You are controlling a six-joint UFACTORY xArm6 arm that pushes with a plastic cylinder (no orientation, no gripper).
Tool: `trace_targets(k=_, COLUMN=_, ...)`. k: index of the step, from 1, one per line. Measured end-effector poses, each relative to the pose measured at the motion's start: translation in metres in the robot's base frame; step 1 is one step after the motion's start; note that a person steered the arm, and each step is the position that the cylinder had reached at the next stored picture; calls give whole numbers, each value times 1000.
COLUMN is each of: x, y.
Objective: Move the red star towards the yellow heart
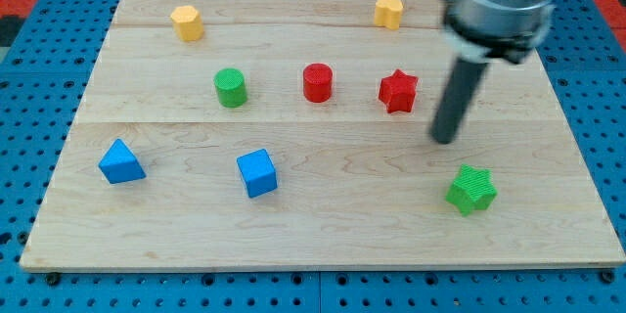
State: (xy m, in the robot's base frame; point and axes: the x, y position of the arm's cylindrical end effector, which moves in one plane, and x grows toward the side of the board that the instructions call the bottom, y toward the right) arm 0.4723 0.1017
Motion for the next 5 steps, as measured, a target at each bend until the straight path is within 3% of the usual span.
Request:
trace_targets(k=1, x=-9, y=-78)
trace_targets(k=2, x=-31, y=-71)
trace_targets(k=3, x=-39, y=-61)
trace_targets(k=5, x=-50, y=37)
